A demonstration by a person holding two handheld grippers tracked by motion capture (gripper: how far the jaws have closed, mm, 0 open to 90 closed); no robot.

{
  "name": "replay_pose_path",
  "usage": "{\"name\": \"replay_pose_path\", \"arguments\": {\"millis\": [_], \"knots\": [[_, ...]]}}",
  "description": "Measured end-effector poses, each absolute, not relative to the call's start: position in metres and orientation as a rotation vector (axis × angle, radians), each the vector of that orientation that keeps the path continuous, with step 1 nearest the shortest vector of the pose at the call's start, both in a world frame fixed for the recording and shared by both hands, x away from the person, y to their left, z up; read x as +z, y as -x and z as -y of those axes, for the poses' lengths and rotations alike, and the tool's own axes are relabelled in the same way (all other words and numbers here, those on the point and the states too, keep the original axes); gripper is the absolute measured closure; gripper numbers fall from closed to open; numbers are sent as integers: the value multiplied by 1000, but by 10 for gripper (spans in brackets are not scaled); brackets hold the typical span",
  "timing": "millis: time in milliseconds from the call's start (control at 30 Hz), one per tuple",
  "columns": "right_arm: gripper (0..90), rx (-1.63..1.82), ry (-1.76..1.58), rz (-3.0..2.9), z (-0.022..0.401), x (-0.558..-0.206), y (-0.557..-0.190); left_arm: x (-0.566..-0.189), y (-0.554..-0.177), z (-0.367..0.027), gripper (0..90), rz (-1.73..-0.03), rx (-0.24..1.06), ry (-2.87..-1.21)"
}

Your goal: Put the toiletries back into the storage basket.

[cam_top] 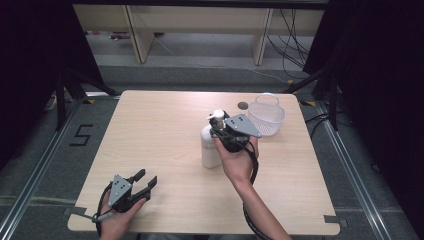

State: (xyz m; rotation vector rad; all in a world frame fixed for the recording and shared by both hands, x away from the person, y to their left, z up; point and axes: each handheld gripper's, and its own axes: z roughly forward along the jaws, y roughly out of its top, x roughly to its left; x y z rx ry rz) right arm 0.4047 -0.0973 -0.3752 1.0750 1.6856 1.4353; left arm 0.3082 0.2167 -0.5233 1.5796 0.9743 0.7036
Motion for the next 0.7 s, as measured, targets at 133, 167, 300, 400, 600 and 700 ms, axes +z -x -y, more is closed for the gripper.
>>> {"name": "replay_pose_path", "arguments": {"millis": [133,167,300,400,600,700], "knots": [[600,1433,-1075,-1684,97,-375,-404,-523,-308,-217,463,-974,703,-1580],[601,1425,-1082,-1686,98,-374,-403,-523,-308,-217,462,-973,703,-1580],[601,1426,-1081,-1672,99,-375,-403,-523,-308,-217,463,-973,703,-1579],[601,1430,-1086,-1670,100,-375,-403,-523,-308,-217,463,-972,703,-1582],[602,1447,-1079,-1651,104,-371,-400,-523,-308,-217,463,-972,704,-1583],[602,1453,-1074,-1650,107,-369,-400,-523,-308,-217,463,-975,705,-1590]]}}
